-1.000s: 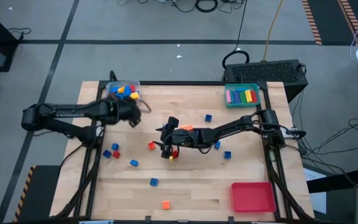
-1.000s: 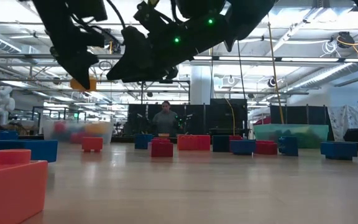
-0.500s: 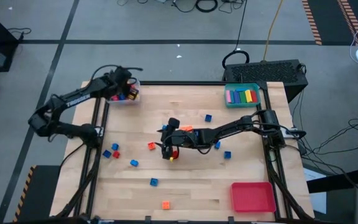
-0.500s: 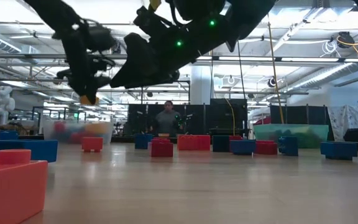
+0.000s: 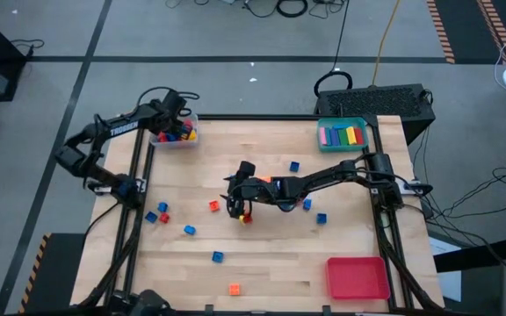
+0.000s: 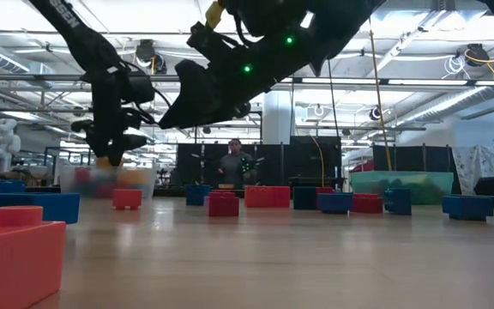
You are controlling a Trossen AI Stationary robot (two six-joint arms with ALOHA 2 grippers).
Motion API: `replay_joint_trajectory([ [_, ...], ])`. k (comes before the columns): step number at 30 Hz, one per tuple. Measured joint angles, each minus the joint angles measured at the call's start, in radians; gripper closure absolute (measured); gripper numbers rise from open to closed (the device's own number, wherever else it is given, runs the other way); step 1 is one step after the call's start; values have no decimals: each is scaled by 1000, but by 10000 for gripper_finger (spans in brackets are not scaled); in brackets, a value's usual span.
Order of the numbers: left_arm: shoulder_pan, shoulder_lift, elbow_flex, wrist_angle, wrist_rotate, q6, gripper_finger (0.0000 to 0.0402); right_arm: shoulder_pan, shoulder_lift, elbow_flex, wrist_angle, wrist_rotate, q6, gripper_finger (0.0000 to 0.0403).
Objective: Sort blocks by size
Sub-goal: Put the big yellow game piece into the transparent bin, then put the blue small game piece into the red bin
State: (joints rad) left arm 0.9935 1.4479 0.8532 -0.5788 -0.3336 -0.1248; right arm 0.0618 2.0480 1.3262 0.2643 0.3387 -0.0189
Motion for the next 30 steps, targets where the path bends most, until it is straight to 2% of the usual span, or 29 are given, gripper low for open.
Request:
replay_joint_trajectory([
  [7, 10, -25, 0, -49, 12, -6, 157, -16, 0, 0, -26, -4, 0, 156],
  [14, -74, -161, 13, -229, 10, -51, 144, -15, 0, 0, -32, -4, -5, 156],
  [19, -231, -282, 37, -419, 30, -130, 144, -15, 0, 0, -32, -4, -19, 156],
  [25, -494, -356, 37, -666, 46, -400, 152, -15, 0, 0, -34, -5, -23, 156],
  [28, -630, -363, 37, -766, 94, -519, 158, -14, 0, 0, -40, -45, -22, 156],
  [30, -709, -363, 37, -809, 152, -545, 159, -14, 0, 0, -40, -76, -20, 156],
])
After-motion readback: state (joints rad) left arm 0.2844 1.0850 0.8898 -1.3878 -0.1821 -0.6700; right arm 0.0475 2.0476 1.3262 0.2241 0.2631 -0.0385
